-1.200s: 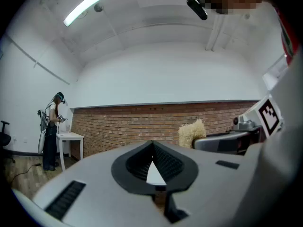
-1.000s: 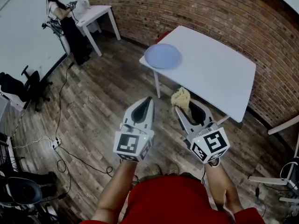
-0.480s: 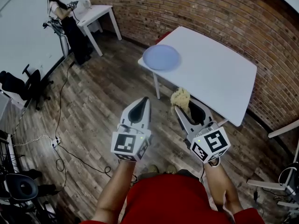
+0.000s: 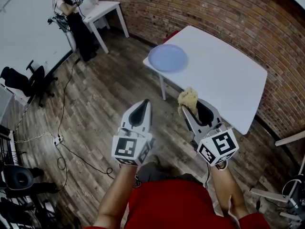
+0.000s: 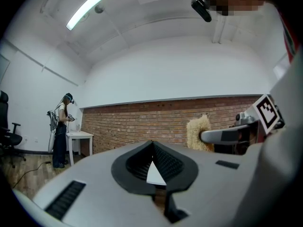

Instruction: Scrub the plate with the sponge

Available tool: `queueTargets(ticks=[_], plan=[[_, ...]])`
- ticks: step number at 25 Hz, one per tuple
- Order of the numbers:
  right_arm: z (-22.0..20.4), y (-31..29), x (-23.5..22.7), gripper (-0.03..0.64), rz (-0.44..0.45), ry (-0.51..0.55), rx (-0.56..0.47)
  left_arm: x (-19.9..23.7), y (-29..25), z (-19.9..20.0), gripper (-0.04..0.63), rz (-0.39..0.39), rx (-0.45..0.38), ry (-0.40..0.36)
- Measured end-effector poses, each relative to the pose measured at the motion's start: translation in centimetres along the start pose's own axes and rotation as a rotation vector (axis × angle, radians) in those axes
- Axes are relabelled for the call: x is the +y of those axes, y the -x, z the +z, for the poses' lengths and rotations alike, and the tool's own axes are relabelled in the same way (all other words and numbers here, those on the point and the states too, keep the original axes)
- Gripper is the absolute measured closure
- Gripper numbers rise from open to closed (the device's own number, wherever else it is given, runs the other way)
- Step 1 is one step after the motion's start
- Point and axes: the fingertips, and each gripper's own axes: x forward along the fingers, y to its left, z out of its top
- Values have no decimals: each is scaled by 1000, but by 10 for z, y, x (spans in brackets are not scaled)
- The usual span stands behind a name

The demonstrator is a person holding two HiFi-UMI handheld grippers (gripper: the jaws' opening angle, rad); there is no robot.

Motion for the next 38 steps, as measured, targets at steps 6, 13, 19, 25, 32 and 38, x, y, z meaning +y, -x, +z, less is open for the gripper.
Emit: queueTargets(ticks=[6,13,19,25,32,38], plan=[[1,-25,-13,463,-18,14,6,26,-23,4,581,-2,-14,1],[-3,-87,-41,463,-65,29,27,73,-81,0,581,-45,-23,9],[-7,-152,-67,463,-140,29,51,126,-139,-2,581,-102,-11,-1],[-8,-213,-92,463,-221,33,70,180,-193,-3,581,-167,-3,7],[-9,-267,-103,463,-291,46,89,227,-235,-10,581,-233,14,16],[-12,-289,-118,463,-332,50,111,243,-264,-23,581,-266,38,27]])
